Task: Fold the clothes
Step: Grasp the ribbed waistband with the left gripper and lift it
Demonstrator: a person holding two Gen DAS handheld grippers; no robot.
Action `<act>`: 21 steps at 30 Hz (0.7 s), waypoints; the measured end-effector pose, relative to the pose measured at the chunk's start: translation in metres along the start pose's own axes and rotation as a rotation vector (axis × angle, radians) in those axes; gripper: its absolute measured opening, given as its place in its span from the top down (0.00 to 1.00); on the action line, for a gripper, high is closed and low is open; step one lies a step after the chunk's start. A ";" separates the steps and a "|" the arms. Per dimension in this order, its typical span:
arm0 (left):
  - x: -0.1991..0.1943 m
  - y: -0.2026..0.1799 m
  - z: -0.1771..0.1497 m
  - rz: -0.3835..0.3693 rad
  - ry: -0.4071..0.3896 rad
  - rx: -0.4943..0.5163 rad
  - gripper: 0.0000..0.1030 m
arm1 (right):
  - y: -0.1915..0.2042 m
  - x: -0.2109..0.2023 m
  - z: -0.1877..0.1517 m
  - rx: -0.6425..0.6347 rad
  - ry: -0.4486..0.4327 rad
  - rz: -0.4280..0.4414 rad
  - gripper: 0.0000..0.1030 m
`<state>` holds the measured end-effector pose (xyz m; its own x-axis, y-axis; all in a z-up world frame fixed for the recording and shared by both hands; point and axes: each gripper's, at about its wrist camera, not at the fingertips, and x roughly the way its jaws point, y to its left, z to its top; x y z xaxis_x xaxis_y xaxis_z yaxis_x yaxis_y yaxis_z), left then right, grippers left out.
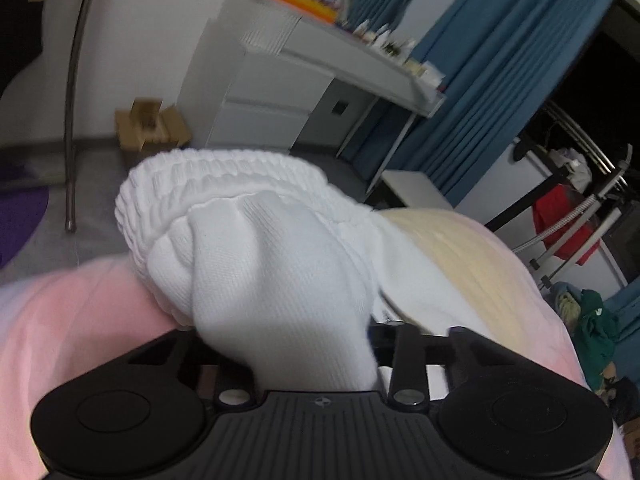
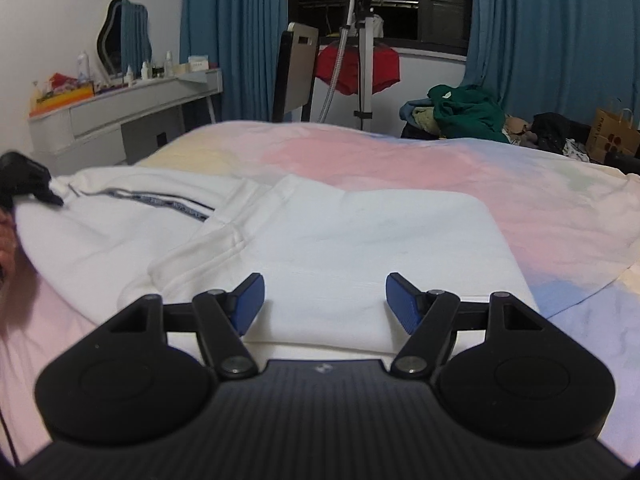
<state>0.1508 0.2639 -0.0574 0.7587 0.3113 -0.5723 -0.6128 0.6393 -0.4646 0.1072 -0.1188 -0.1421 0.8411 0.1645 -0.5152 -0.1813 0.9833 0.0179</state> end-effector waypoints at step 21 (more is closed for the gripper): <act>-0.181 -0.245 -0.107 -0.282 -0.422 0.533 0.84 | -0.106 -0.052 0.021 0.445 -0.138 -0.115 0.33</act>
<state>0.1399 -0.0240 0.0873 0.9582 0.2596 -0.1205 -0.2721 0.9568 -0.1025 0.0936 -0.2300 -0.0988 0.9084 0.0318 -0.4170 0.1273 0.9287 0.3482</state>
